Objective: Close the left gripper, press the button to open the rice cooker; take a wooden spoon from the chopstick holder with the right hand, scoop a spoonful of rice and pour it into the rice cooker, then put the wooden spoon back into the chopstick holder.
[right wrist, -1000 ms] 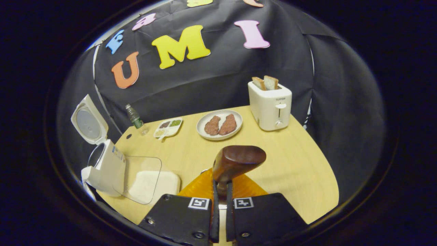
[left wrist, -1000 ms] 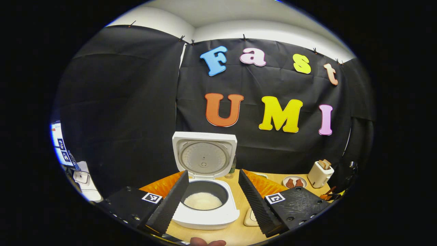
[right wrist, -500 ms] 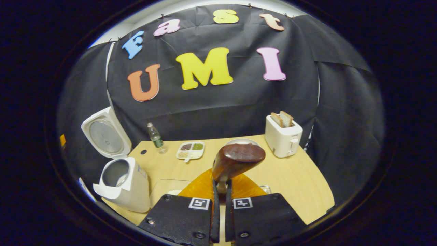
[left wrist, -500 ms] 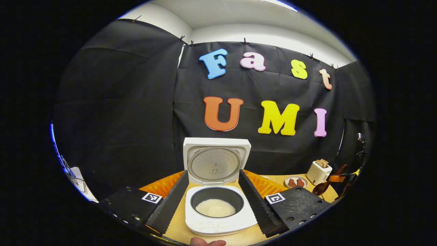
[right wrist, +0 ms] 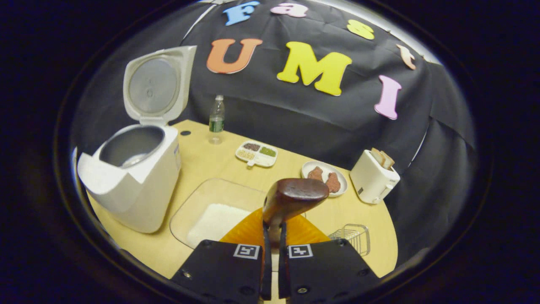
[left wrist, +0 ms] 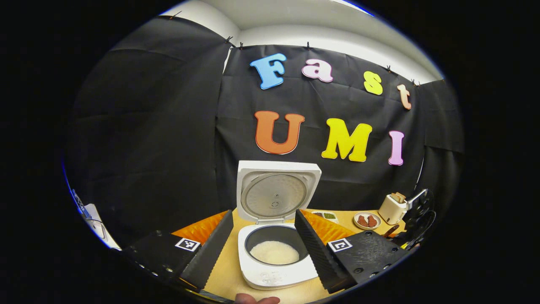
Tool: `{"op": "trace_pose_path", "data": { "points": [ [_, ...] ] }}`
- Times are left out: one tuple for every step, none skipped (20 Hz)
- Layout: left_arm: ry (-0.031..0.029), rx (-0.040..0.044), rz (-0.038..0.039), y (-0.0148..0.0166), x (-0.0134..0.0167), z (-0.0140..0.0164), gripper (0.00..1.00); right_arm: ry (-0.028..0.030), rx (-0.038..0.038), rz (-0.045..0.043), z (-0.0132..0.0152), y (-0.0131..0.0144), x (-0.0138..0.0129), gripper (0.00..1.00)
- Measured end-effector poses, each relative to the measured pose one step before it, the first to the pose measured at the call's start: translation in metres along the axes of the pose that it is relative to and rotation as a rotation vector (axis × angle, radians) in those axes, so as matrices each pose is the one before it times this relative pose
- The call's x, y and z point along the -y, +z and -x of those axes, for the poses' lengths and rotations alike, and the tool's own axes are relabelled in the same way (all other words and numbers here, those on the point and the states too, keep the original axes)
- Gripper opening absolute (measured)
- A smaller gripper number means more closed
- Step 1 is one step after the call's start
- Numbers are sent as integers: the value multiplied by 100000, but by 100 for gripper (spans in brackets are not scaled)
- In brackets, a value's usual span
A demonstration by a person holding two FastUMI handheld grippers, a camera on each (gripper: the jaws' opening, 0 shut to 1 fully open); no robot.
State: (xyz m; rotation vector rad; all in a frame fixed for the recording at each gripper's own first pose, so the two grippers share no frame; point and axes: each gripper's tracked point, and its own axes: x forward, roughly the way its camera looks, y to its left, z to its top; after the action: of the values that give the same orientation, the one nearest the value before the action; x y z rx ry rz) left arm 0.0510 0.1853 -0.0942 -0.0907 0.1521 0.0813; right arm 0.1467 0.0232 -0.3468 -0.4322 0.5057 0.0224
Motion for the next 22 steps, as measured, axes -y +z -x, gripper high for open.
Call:
{"op": "trace_pose_path", "data": {
  "points": [
    [165,-39,-168,33,-170,91,94,-2793,-460,4314,-352,-666,91,11],
    [271,-302,-510,-262,-107,63,94,-1551,-714,3302,-248,-604,-52,11],
    [96,-271,-382,-212,-178,92,94,-471,-357,830,-111,-250,-342,12],
    [130,-609,-535,-189,-202,76,94,245,-294,-1232,71,-28,-423,11],
    [487,-700,-561,-334,-169,124,94,1911,-796,-2719,51,-116,-621,11],
    [202,-726,-385,-235,-75,96,94,3083,-1195,-3994,128,-62,-859,12],
    [-99,-366,11,-137,-64,133,94,2933,-1011,-4637,210,-61,-964,12],
    [-139,-342,80,-10,83,115,94,3326,-710,-5173,141,81,-827,12],
    [-42,-104,7,29,0,116,94,3865,-862,-6003,11,25,-897,12],
    [-71,-157,-102,28,103,-93,94,3632,-788,-6257,-13,-9,-918,11],
    [-127,-130,-8,-30,117,101,94,3360,-781,-6654,-154,84,-700,11],
    [-244,-233,100,39,8,76,94,3228,-957,-7034,-129,57,-516,11],
    [-202,-308,-76,-34,138,18,94,2701,-947,-8047,-137,2,-164,12],
    [27,-383,-320,-17,81,30,94,2649,-1061,-9265,-47,209,-8,11],
    [74,-88,-413,-16,139,26,94,2651,-823,-9686,-20,21,114,11],
    [-135,-129,-150,52,153,194,94,2265,-581,-9382,96,131,83,11],
    [-144,103,-36,139,224,51,94,2209,-530,-8888,-369,236,292,12],
    [-75,-244,-139,82,200,53,94,1657,-222,-8434,-56,267,327,12],
    [-80,-180,-383,8,185,121,94,1837,186,-8139,62,301,530,11],
    [-45,-128,-351,-15,319,33,94,1134,304,-6299,79,376,478,11],
    [-145,230,-291,113,377,98,94,1090,329,-5369,207,433,553,11],
    [-293,35,-215,152,372,33,94,-410,1089,-3190,194,621,664,11]
  ]
}}
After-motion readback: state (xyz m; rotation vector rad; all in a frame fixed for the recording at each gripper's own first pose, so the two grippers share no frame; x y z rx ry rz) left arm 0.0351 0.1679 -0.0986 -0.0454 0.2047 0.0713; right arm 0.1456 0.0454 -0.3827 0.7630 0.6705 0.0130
